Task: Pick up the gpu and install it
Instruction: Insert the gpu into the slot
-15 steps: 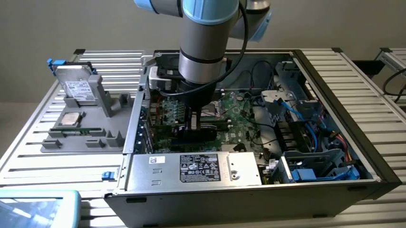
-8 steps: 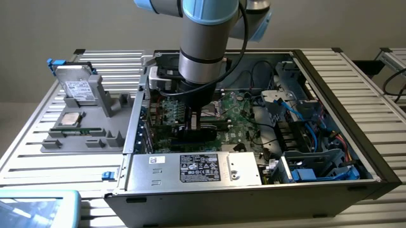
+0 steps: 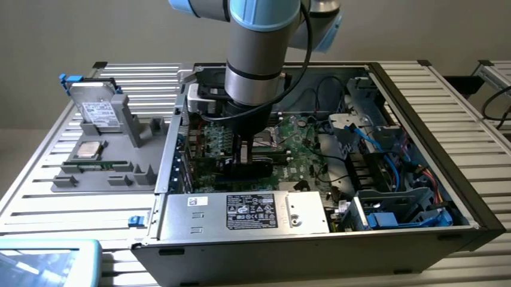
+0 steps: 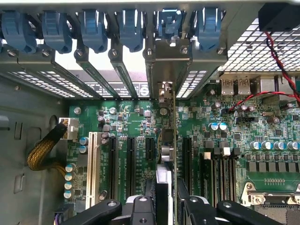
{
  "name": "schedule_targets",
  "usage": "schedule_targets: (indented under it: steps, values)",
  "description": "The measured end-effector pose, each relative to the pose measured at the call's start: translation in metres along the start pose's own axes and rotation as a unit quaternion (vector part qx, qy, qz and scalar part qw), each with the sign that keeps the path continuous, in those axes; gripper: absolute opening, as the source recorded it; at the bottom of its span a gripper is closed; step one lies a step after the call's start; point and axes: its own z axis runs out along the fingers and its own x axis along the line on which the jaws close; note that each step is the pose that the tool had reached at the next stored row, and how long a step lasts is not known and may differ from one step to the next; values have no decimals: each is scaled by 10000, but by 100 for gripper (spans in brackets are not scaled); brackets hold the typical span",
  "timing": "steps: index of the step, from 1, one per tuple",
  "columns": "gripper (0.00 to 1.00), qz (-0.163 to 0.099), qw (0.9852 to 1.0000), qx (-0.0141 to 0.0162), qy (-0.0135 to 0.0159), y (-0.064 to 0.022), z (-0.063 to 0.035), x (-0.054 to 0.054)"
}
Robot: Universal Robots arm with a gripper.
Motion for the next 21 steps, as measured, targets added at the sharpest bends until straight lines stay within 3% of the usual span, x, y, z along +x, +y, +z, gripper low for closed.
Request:
schedule_targets:
  steps: [9, 21]
  values:
    - [29, -10, 10000, 0, 1, -6, 0, 2]
    - [29, -69, 10000, 37, 9, 4, 4, 2]
